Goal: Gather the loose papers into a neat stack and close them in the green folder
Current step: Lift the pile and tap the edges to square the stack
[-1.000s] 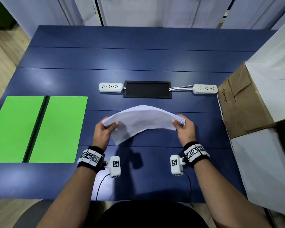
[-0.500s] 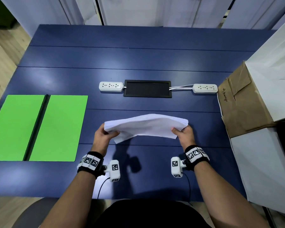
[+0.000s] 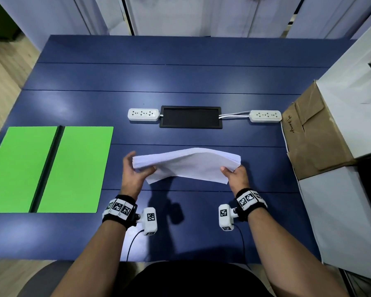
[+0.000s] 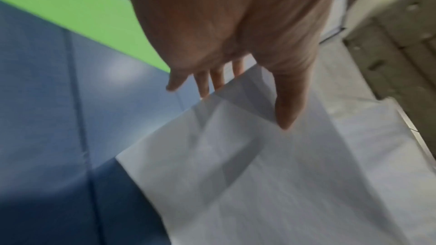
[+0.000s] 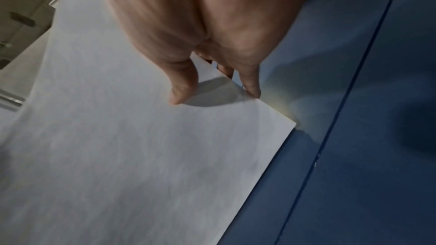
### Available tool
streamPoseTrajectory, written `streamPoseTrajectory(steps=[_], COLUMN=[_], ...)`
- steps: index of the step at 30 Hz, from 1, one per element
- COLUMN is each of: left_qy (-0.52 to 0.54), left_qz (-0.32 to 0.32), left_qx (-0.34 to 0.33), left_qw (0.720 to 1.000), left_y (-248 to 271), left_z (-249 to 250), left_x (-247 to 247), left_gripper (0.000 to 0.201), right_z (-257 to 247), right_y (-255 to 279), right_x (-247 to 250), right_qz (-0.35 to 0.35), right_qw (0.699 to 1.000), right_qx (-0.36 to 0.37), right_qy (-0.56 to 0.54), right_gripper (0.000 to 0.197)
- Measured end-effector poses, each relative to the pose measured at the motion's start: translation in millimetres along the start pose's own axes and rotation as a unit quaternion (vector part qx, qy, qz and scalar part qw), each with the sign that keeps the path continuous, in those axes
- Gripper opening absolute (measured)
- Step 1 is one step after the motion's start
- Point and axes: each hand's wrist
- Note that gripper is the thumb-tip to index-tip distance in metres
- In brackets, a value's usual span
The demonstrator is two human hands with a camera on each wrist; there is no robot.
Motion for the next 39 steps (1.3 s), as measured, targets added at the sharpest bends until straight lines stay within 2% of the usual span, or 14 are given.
streamPoseTrajectory(steps=[2, 3, 5, 7, 9, 12, 15, 20, 24, 26, 27, 30, 35, 39], left_qy=[-0.094, -0.186, -0.387, -0.511, -0.573, -0.619, -0.641, -0.569, -0.345, -0.157, -0.069, 0.053, 0.075, 0.069], left_qz=[0.070, 0.099, 0.109, 0.016, -0.090, -0.151, -0.158, -0.094, -0.014, -0.052, -0.074, -0.084, -0.063, -0.073], left_qx=[-0.092, -0.149, -0.256, -0.317, -0.331, -0.315, -0.291, -0.316, -0.300, -0.205, -0.158, -0.110, -0.080, -0.026], left_qw=[0.989, 0.966, 0.879, 0.799, 0.744, 0.704, 0.692, 0.754, 0.889, 0.965, 0.982, 0.989, 0.992, 0.995], left_y=[-1, -2, -4, -6, -6, -5, -3, -3, -15, -19, -18, -9, -2, 14], left_z=[13, 22, 47, 78, 104, 128, 139, 139, 123, 112, 108, 93, 54, 26], left_x=[3, 2, -9, -32, -59, -82, -86, -70, -34, -19, -15, -13, -21, -33], left_gripper=[0.110, 0.119, 0.120, 0.100, 0.066, 0.023, 0.017, 0.019, 0.015, 0.021, 0.020, 0.028, 0.032, 0.032], right_z=[-1, -1, -2, -4, -7, -14, -20, -34, -47, -58, -66, -87, -79, -41], right_y=[0, 1, 1, 2, 2, 2, 5, 6, 9, 13, 16, 25, 37, 48], right_x=[0, -1, -3, -4, -6, -6, -5, 1, 8, 2, -6, -36, -73, -77], right_qz=[0.005, 0.006, 0.005, -0.006, -0.017, -0.025, -0.030, -0.045, 0.002, -0.027, -0.054, -0.108, -0.035, 0.001], right_qw=[1.000, 1.000, 1.000, 1.000, 1.000, 0.999, 0.999, 0.996, 0.988, 0.978, 0.975, 0.972, 0.980, 0.990], right_qx=[-0.003, -0.005, -0.002, 0.007, 0.015, 0.027, 0.044, 0.079, 0.062, 0.051, 0.047, 0.058, 0.112, 0.089], right_qy=[0.003, 0.004, 0.005, 0.006, 0.005, 0.003, 0.004, -0.011, -0.140, -0.199, -0.212, -0.199, -0.161, -0.106], right_gripper=[0.024, 0.023, 0.023, 0.027, 0.031, 0.033, 0.036, 0.019, 0.054, 0.063, 0.061, 0.041, 0.030, 0.027])
Point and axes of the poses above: each hand's wrist, its own y-axis away from the middle knuckle, its own x-axis out of the back of the hand, z = x × y, and after that the axes turned 15 degrees about -y, right-handed
